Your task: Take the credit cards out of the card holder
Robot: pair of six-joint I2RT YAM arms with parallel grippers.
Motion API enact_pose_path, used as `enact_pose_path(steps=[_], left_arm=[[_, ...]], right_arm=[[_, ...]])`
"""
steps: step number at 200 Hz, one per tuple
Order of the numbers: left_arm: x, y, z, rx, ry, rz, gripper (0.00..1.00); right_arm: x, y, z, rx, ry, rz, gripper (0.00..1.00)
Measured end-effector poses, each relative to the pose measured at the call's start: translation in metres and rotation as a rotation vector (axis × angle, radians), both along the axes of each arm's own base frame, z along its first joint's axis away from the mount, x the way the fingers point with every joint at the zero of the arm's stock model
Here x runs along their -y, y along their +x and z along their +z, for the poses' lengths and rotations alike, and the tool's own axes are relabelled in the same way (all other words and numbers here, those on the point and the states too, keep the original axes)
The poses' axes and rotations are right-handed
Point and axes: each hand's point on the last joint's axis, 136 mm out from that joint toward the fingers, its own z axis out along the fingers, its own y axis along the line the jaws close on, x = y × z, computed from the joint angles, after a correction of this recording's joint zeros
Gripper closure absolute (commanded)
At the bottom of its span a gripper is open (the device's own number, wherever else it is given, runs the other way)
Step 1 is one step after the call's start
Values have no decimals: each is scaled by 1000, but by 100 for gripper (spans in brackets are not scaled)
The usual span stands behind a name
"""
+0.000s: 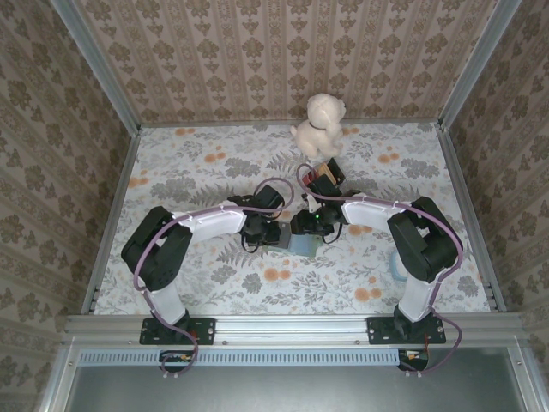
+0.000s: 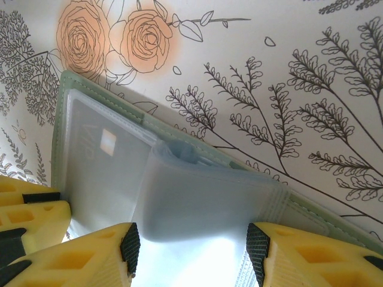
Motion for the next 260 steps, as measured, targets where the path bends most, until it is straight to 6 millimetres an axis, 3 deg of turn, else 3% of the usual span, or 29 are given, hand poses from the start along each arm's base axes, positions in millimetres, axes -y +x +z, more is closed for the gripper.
enact_pose_path(steps=[56, 101, 185, 260], left_arm=[[0, -1, 5, 7, 7, -15, 91], [2, -1, 17, 28, -20, -23, 100], [12, -1, 41, 71, -116, -30, 100], [25, -4, 55, 113, -187, -60, 100]], right_arm=[[0, 0, 0, 0, 0, 0, 44], [0, 0, 0, 0, 0, 0, 44], [2, -6, 6, 12, 29, -20, 40], [-1, -9, 59, 57, 198, -100, 40]])
